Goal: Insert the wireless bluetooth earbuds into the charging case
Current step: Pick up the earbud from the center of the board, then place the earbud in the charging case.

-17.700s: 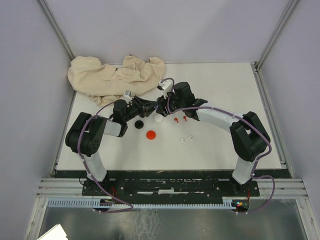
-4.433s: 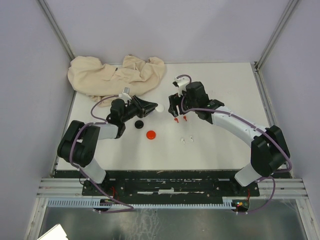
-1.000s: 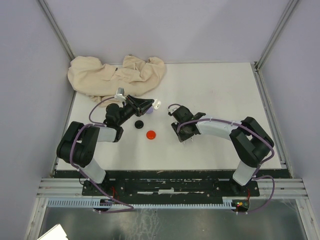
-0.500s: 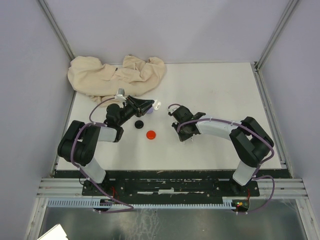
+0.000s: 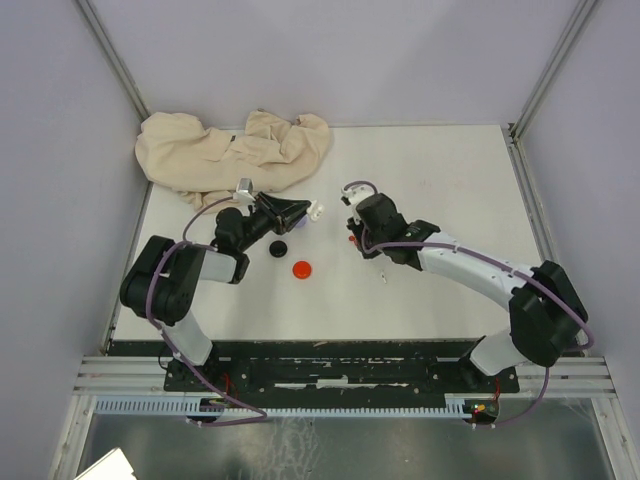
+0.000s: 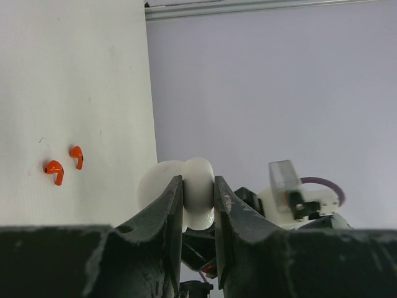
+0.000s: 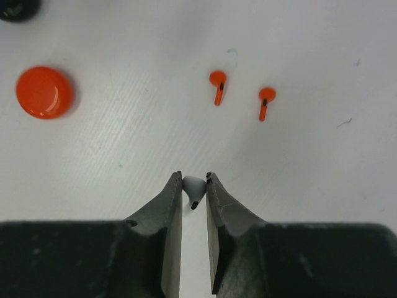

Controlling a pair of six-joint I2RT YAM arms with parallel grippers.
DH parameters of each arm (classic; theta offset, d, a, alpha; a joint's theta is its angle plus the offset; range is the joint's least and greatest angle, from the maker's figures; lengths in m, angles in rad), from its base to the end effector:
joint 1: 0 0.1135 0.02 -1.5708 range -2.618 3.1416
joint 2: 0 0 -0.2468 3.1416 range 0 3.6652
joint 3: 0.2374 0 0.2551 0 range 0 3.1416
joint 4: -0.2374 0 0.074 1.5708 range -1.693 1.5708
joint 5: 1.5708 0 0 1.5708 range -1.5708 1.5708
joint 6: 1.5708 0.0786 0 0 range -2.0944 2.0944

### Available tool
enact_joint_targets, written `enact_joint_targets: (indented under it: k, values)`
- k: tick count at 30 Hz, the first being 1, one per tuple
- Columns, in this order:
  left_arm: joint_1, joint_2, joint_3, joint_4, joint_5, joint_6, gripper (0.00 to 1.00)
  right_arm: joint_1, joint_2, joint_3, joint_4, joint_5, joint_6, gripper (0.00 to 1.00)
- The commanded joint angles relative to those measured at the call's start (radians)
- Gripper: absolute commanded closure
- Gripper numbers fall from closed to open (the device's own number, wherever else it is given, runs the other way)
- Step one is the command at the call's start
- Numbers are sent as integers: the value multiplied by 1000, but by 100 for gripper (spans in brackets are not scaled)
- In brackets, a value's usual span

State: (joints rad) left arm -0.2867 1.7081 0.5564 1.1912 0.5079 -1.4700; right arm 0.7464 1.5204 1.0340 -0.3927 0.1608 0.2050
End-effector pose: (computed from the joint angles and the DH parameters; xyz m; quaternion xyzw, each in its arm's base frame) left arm 0.3269 -0.1362 0.1615 -0.2238 0.6578 -0.6482 0.3115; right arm 0.2666 0.2294 0.1804 -0.2245 0.9109 0.0876 0.3350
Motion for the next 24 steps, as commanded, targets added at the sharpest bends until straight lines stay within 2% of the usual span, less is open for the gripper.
enact_joint_targets:
  k: [1,9,15,24]
  values:
    - [-16,6,2,107,19,-71,97,6,-96,6,223,36,-56,98]
    - [-25,36,-17,157,28,-110,97,5,-91,15,424,25,-148,97]
    - [-34,82,-6,203,49,-150,97,5,-114,-110,751,-12,-207,99]
    - [-51,104,28,204,78,-166,97,5,-109,-107,806,-102,-237,98]
